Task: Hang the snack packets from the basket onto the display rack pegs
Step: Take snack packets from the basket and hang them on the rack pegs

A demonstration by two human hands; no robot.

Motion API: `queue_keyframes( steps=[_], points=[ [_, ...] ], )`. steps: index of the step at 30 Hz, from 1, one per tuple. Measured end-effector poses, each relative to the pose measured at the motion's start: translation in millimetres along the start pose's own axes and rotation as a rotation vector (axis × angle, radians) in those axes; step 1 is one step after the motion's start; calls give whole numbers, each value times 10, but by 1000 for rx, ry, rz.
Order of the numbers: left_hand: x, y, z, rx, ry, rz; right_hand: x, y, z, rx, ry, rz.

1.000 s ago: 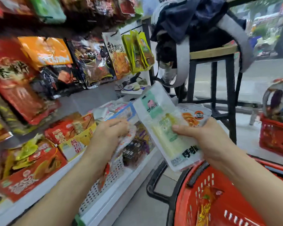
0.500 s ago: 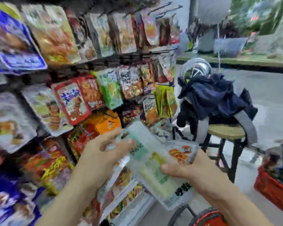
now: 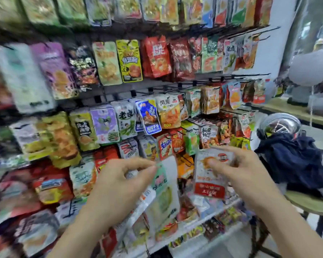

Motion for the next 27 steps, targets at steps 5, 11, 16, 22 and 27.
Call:
queue_keyframes(
  steps=[5, 11, 16, 22, 27],
  points=[
    [-947, 5, -102, 11, -116, 64, 899, 617, 45, -162, -28, 24],
    [-1978, 294, -224, -85, -111, 36, 2345, 1051, 50, -327, 291, 39],
    [-2669, 482, -265, -76, -103, 22, 3141, 1205, 69, -340, 356, -43],
    [-3177, 580, -47, 7, -128, 200, 3540, 1458, 249, -355, 284, 30],
    [-3395, 732, 252, -9, -161, 128, 3633, 1710, 557, -352, 214, 51]
  ],
)
Point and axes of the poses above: each hand's wrist, its own z-axis towards the middle knuckle, its own x-axis out of the palm, y = z × x, the point moved 5 cm from there along z, towards the middle knuckle, and after that the axes turned 15 degrees about x, right-handed, at the moved point
